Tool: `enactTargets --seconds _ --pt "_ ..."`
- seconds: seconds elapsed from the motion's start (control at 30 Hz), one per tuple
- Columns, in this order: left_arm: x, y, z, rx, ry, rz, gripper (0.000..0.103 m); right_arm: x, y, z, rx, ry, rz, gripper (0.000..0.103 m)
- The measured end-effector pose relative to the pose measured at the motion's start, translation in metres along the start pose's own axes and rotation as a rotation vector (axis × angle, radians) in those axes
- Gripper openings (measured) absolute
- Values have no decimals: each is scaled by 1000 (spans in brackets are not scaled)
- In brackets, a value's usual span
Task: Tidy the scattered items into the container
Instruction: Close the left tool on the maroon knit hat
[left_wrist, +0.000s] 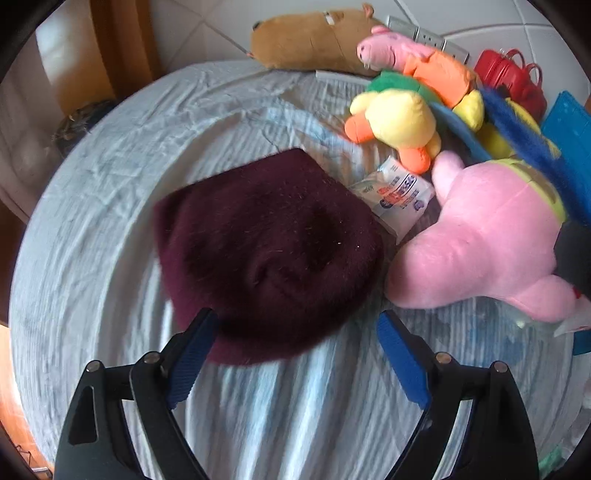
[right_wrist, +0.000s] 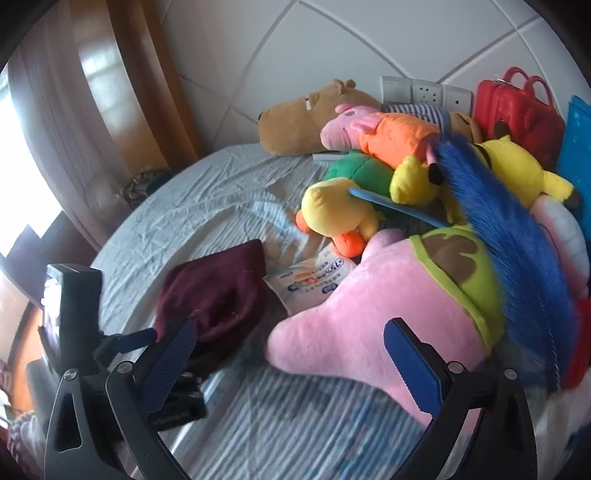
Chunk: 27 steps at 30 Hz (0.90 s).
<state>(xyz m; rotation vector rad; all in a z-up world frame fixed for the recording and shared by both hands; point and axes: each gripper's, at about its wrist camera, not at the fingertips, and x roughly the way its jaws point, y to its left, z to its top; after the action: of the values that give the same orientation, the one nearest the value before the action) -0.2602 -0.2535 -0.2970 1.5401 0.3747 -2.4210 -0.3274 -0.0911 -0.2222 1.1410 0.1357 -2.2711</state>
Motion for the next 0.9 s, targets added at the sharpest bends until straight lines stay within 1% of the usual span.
enactTargets --seconds 0.1,0.2,0.23,0.3,0.33,0.37,0.4,0.47,0.57,0.6,0.63,0.7,0.77,0.8,0.83,0.87,0.9 --pt "18 2 4 7 16 7 89 16 -4 6 2 15 -23 103" --pt "30 9 8 3 15 19 89 34 -6 8 9 39 -21 103" --pt "32 12 10 -2 14 17 87 38 -5 8 4 47 -22 103" --pt "37 19 14 -9 12 18 65 49 -1 8 -14 64 -17 103" --pt "37 22 15 -15 11 16 63 53 0 8 -19 67 -16 103" --pt "37 26 18 -27 5 4 57 56 2 9 -21 68 -12 103" --pt "36 30 22 -37 1 -3 49 61 5 10 -26 71 1 103" --pt "36 37 29 -50 -2 -13 39 69 11 12 -39 77 9 103" --pt "36 47 39 -61 -1 -37 31 88 23 17 -59 98 32 103" --pt "35 51 42 -65 -3 -49 29 93 26 18 -65 101 28 103" --pt "33 54 45 -63 -11 -54 29 99 29 19 -71 105 22 103" --pt "28 60 51 -58 -31 -50 28 113 33 23 -87 117 -27 102" --pt "25 67 59 -44 -54 -36 28 122 35 25 -97 127 -72 98" --pt "27 70 62 -46 -55 -37 28 128 38 26 -119 135 -103 93" --pt "29 73 66 -47 -56 -39 28 134 40 26 -141 143 -131 86" --pt "32 75 70 -47 -55 -43 28 139 42 26 -159 153 -135 80" --pt "34 76 72 -45 -56 -46 28 144 44 26 -177 164 -139 70"
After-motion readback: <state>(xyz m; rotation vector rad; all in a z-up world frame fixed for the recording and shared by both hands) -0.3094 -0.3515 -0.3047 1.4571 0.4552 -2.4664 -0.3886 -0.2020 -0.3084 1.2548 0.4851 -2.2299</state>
